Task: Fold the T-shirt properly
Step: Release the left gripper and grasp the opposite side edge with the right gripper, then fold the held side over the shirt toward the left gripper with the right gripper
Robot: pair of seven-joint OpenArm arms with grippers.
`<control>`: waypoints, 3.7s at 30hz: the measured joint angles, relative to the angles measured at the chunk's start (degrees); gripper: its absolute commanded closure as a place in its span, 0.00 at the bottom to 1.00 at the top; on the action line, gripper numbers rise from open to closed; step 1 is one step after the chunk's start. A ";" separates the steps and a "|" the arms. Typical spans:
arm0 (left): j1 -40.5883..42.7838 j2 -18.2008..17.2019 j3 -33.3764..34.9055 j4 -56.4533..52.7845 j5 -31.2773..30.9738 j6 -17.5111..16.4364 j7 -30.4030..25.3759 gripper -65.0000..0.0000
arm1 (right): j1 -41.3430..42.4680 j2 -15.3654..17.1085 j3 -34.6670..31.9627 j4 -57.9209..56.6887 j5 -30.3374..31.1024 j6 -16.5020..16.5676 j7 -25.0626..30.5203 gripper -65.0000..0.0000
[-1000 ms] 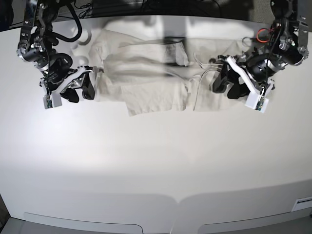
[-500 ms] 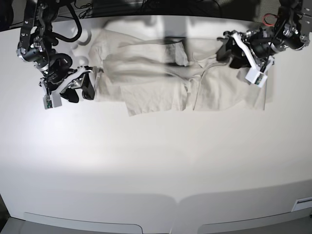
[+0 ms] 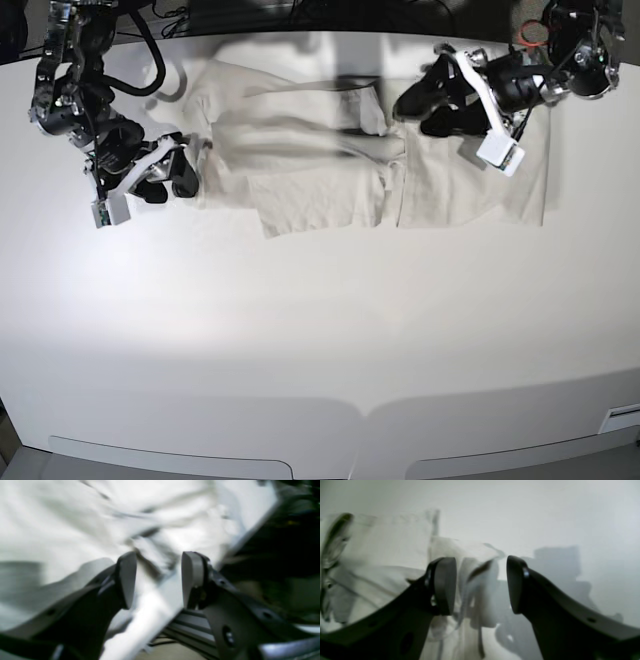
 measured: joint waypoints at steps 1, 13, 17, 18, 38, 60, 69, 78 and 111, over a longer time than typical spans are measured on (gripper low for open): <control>0.13 0.00 0.00 0.22 4.44 1.70 -1.73 0.55 | 0.02 0.39 0.00 0.02 2.01 0.02 -1.40 0.51; 0.24 -0.37 -5.31 0.28 15.93 5.14 -6.38 0.55 | 6.60 5.05 0.00 -0.44 14.05 -10.69 -21.31 0.51; 0.50 -1.53 -6.84 0.28 15.91 5.09 -5.97 0.55 | 6.14 4.57 0.00 -3.45 13.14 -11.47 -23.93 0.51; 0.48 -1.66 -7.04 0.28 15.87 5.09 -5.99 0.55 | 6.23 4.48 0.00 -4.83 12.90 -11.45 -23.91 0.51; 0.48 -1.75 -7.04 0.28 14.86 4.94 -6.01 0.55 | 9.07 2.38 -4.44 -18.16 16.04 -6.40 -27.50 0.51; 0.55 -2.49 -7.04 0.28 15.54 4.94 -5.99 0.55 | 8.74 1.36 -16.74 -18.10 16.13 -9.16 -16.59 1.00; 1.57 -3.67 -7.04 0.31 14.73 4.94 -7.34 0.55 | 9.81 2.01 1.09 -14.51 3.41 -3.69 -18.53 1.00; 1.60 -3.65 -7.04 0.31 13.77 4.96 -7.72 0.55 | 12.46 5.68 4.52 -14.05 6.84 -1.29 -22.62 1.00; 1.46 -3.67 -7.04 0.31 13.81 2.29 -10.67 0.55 | 16.09 -18.78 -18.45 5.01 2.64 -7.58 -22.93 1.00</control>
